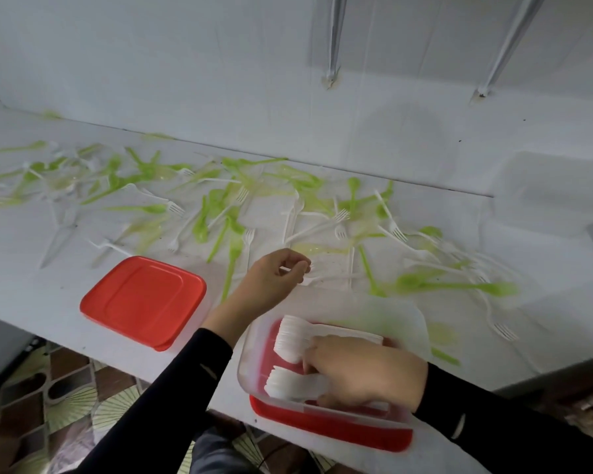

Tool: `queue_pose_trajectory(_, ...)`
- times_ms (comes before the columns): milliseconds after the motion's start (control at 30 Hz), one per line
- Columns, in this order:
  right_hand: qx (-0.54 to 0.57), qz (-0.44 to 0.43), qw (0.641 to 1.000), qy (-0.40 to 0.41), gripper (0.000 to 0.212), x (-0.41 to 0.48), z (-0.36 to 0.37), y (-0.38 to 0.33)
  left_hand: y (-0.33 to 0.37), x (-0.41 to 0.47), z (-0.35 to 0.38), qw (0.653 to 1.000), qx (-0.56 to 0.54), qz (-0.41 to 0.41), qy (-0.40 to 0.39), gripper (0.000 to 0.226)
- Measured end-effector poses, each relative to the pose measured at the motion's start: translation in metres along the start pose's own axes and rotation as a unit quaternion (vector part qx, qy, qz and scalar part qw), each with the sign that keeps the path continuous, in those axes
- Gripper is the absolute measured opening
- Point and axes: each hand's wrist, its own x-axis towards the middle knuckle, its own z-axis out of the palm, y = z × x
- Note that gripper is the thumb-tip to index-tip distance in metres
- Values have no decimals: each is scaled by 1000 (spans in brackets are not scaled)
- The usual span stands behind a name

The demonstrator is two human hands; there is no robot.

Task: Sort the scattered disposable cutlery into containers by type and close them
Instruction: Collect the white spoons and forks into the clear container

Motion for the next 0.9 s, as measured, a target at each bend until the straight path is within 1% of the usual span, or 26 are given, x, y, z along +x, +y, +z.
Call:
queue_pose_trajectory(100, -11, -3, 1000, 15, 40, 1, 5, -1, 0, 0, 0, 1000, 6, -2, 1, 11)
queue_pose_trajectory(200, -22, 1, 999, 32, 53, 2, 9, -4, 0, 0, 0, 1000, 5, -3, -1, 12)
queue_pose_trajectory(267, -38, 21, 998, 45, 63, 6, 12, -5, 0, 0, 0, 1000, 4, -2, -2, 12)
queue_pose_trajectory(300, -37, 42, 997, 52, 62, 8, 13, -4, 0, 0, 0, 1000, 5, -2, -2, 12)
queue_pose_trajectory(400, -36, 85, 993, 71, 47, 11, 8, -1, 0, 1, 0, 1000, 2, -3, -5, 12)
queue_pose_trajectory(500, -69, 83, 993, 56, 38, 8, 2, 1, 0, 1, 0, 1000, -7, -7, -11, 12)
queue_pose_trajectory(600, -75, 76, 993, 45, 37, 6, 0, 1, 0, 1, 0, 1000, -15, -7, -14, 12)
queue_pose_trajectory(700, -47, 75, 996, 26, 36, 2, -8, 4, 0, 1, -1, 999, -42, -10, -29, 12)
queue_pose_trajectory(767, -8, 78, 997, 9, 35, 0, -16, 7, 0, 1, -4, 997, -46, 0, -54, 13)
queue_pose_trajectory(833, 53, 75, 996, 0, 34, -3, -26, 11, 1, 3, -8, 996, -44, 15, -79, 14)
queue_pose_trajectory(900, 147, 68, 987, 5, 34, -5, -39, 12, 1, 6, -15, 995, -40, 22, -91, 15)
